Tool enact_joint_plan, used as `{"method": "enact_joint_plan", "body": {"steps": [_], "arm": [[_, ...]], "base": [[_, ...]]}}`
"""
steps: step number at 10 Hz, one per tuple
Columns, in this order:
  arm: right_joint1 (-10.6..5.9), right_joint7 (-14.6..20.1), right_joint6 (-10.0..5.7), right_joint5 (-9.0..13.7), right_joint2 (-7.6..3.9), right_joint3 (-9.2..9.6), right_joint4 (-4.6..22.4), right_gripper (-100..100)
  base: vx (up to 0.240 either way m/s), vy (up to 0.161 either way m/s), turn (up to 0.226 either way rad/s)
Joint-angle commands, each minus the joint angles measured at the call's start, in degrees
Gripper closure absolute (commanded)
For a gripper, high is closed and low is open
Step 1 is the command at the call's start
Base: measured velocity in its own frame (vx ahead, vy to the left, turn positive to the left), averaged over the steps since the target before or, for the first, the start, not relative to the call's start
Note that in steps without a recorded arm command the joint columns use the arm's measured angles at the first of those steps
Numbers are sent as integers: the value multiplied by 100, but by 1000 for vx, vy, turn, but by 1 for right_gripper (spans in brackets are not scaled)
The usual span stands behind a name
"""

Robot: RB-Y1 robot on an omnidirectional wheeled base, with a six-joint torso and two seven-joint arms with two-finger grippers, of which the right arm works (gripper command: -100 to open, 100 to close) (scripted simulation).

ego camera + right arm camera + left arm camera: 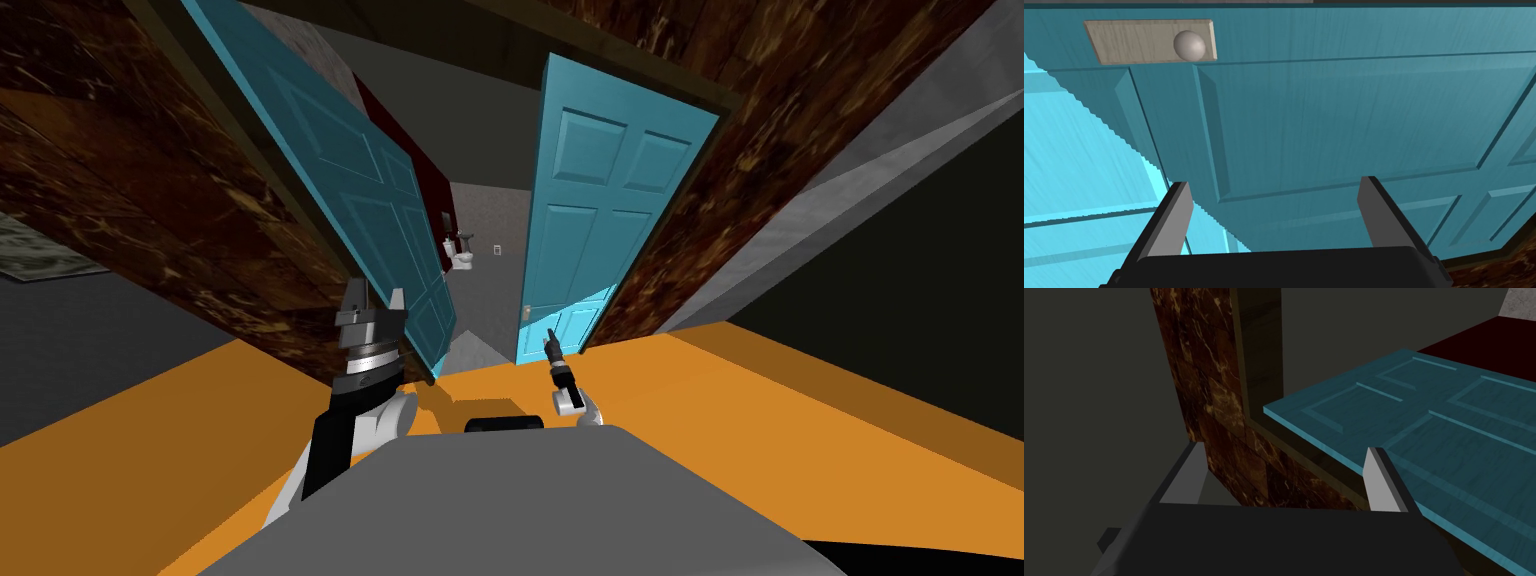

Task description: Push the door open

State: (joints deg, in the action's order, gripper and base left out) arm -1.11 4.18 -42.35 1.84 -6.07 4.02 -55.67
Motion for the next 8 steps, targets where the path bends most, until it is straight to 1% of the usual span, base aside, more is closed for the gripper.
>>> {"method": "enact_joint_plan", "body": {"steps": [1,5,7,8], "arm": [[-100,18,-55,1,0,26,272,-100],[-337,67,-159,6,-6,84,879,-100],[-431,86,-201,7,-6,107,1121,-100],[-526,105,-243,9,-7,130,1363,-100]], "base": [[74,-13,52],[98,0,40],[92,-7,31],[126,-20,59]]}}
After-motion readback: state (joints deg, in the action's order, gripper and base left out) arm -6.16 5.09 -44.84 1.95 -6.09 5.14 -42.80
